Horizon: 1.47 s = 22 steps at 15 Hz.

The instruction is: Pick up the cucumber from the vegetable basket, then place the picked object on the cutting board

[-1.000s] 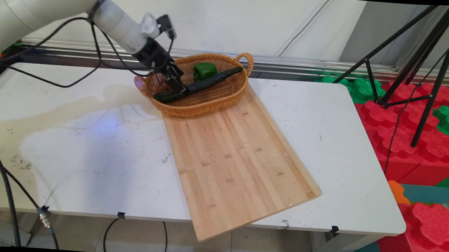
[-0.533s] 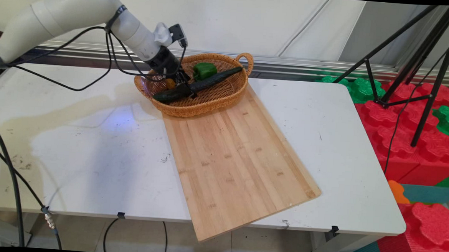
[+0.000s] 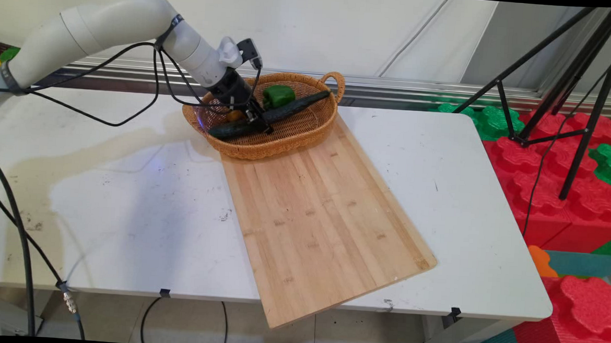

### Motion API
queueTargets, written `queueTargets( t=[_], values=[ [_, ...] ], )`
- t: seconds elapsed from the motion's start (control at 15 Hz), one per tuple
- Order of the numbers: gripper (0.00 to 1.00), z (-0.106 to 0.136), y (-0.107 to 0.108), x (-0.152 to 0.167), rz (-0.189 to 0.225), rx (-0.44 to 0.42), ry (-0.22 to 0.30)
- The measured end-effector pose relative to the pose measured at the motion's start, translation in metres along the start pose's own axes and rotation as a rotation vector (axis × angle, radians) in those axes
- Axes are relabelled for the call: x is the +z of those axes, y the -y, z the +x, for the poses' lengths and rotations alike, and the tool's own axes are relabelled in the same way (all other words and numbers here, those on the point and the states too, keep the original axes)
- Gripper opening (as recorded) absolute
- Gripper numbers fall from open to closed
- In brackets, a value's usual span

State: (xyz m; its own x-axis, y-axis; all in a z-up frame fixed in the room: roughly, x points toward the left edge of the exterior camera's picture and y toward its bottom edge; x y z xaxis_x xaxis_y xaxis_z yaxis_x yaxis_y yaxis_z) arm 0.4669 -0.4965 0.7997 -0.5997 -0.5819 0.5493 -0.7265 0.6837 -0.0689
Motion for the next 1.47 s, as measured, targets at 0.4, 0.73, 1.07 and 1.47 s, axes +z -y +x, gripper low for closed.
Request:
queueTargets(
  t=[0.4,0.73,1.07,1.47],
  values=[
    [0.00,-0.003,0.005,0.001,0.002,-0.036,-0.011],
    [0.00,-0.006,0.007,-0.009,-0.003,-0.055,-0.032],
    [0.00,-0.006,0.005,-0.032,-0.016,-0.066,-0.080],
    [0.00,0.000,0.002,-0.071,-0.018,-0.092,-0.171]
  ],
)
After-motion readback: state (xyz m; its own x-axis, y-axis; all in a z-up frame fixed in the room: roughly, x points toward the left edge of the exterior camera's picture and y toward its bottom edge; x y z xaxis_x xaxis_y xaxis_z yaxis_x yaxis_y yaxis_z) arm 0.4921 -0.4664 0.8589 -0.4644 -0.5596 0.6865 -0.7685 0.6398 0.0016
